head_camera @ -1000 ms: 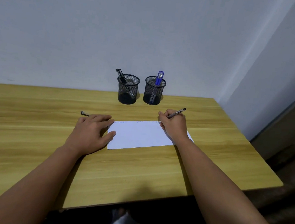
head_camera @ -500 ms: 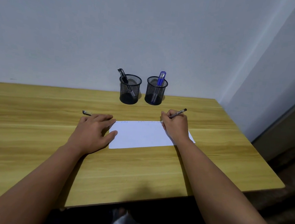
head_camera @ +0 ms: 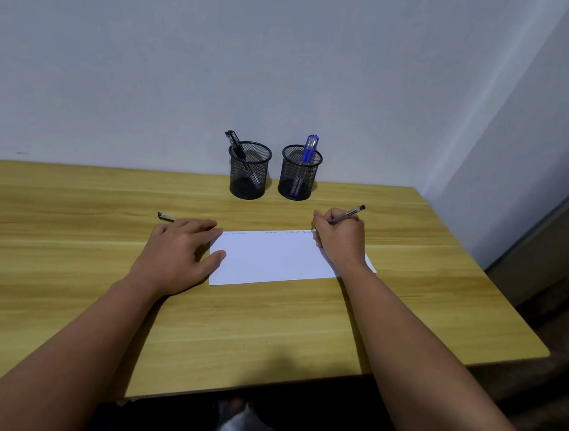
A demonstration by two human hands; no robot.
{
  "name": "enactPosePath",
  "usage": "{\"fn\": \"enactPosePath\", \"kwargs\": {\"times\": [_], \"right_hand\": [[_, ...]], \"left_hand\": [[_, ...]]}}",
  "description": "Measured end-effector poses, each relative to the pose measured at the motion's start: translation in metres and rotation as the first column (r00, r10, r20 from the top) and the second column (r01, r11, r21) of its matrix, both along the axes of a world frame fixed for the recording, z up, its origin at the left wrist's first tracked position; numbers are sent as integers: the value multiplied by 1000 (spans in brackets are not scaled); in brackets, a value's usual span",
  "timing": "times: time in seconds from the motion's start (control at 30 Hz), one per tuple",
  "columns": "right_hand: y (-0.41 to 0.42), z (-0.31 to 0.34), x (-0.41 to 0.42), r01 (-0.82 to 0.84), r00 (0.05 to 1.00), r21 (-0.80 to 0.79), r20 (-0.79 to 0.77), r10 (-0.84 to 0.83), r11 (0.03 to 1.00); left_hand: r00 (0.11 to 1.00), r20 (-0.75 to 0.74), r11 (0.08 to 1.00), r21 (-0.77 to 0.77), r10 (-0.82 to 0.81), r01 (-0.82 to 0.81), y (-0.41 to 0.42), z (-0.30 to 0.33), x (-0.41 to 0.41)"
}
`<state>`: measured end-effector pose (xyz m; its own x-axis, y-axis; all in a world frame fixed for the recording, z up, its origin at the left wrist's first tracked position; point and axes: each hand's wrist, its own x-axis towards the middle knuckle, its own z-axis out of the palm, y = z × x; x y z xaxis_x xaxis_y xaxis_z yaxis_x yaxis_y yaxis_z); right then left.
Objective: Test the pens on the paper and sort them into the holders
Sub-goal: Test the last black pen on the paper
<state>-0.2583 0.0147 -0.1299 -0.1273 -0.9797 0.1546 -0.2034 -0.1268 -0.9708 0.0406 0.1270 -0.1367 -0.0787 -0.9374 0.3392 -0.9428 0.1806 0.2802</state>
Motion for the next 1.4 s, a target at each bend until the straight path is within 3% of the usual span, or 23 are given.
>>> {"fn": "enactPosePath", "kwargs": {"times": [0.5, 1.1, 1.27, 1.4], "right_hand": [[-5, -6, -1, 58, 984, -50, -165, -66, 997], [1, 1, 2, 88, 984, -52, -150, -95, 995], [1, 13, -3, 179, 980, 55, 74, -183, 982], [3, 17, -2, 176, 974, 73, 133, -184, 982]], "left_hand": [[1000, -1, 1000, 3, 1, -1, 0, 1, 0], [1000, 19, 1000, 12, 1, -1, -1, 0, 1], [1000, 11, 1000, 8, -2, 2, -1, 1, 0], [1000, 12, 1000, 5, -3, 3, 0, 0, 1]]}}
